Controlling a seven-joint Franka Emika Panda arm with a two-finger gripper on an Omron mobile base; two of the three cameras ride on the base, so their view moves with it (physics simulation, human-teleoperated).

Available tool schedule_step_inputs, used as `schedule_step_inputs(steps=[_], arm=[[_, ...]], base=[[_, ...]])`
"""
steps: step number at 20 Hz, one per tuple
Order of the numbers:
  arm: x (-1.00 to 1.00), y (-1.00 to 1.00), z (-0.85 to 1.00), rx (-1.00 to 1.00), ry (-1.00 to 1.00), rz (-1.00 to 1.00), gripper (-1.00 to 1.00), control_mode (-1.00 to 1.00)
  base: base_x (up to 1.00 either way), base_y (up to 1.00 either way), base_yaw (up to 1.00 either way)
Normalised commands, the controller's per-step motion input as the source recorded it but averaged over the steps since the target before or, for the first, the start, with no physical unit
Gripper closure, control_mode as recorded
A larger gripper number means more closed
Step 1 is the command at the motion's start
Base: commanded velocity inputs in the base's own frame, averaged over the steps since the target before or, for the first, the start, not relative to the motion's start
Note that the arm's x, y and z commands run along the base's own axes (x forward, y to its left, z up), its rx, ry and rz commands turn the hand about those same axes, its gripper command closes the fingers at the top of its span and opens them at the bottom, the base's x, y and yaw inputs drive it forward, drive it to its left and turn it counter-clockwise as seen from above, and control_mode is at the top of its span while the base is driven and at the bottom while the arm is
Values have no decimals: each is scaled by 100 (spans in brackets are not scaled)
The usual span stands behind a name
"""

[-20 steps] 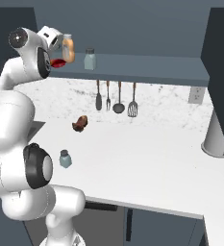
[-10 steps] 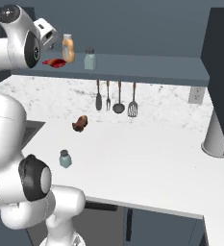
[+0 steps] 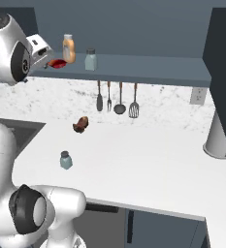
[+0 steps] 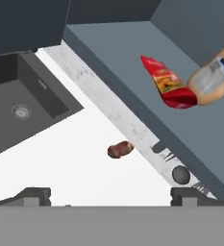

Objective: Put the shaker and condiment bottle from the counter next to their counterparts in the cabinet.

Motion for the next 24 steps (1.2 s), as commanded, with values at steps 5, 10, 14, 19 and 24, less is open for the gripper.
schedule_step_inputs(steps=[5, 10, 14, 19, 24], arm=[[-70, -16, -62, 2, 11, -13, -100, -100], [-71, -34, -69, 10, 3, -8, -100, -100], [-71, -84, -55, 25, 0, 0, -100, -100], [-71, -78, -46, 24, 0, 0, -100, -100], [-54, -19, -43, 2, -5, 1, -100, -100]], base=[[0, 0, 0], [0, 0, 0], [0, 0, 0], [0, 0, 0], [0, 0, 0]])
